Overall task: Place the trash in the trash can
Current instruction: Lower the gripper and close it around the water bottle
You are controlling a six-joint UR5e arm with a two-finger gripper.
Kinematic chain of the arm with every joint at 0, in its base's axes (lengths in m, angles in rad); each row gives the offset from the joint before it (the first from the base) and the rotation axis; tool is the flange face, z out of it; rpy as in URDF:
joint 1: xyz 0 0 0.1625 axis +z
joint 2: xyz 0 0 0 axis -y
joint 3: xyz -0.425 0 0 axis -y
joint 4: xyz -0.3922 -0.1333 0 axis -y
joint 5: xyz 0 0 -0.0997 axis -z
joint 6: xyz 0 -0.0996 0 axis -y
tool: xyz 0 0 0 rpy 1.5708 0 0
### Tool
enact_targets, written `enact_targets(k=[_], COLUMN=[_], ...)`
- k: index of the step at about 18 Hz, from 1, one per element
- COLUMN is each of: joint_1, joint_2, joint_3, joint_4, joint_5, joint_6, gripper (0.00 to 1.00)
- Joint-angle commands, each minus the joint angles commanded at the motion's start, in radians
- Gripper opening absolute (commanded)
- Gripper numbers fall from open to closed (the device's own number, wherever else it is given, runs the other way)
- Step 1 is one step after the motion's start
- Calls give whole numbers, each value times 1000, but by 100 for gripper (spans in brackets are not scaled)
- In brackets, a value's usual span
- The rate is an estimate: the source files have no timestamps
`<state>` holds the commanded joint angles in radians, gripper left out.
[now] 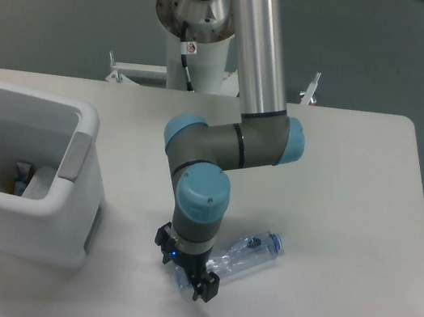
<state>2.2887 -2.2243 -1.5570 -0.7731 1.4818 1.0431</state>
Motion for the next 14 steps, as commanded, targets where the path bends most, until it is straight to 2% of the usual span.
enact_targets(k=[3, 5, 6, 9, 10, 14], joint_1=[0, 0, 0, 0, 0, 5], joint_2=[2, 0, 2, 2, 3, 18], joint_3=[2, 2, 2, 12, 18, 61], joint_4=[0, 0, 0, 0, 0, -3], joint_5=[0, -2, -2, -3, -5, -11], joint_6=[-6, -6, -6, -6, -6, -6], gripper=[89, 75, 64, 44, 40, 40])
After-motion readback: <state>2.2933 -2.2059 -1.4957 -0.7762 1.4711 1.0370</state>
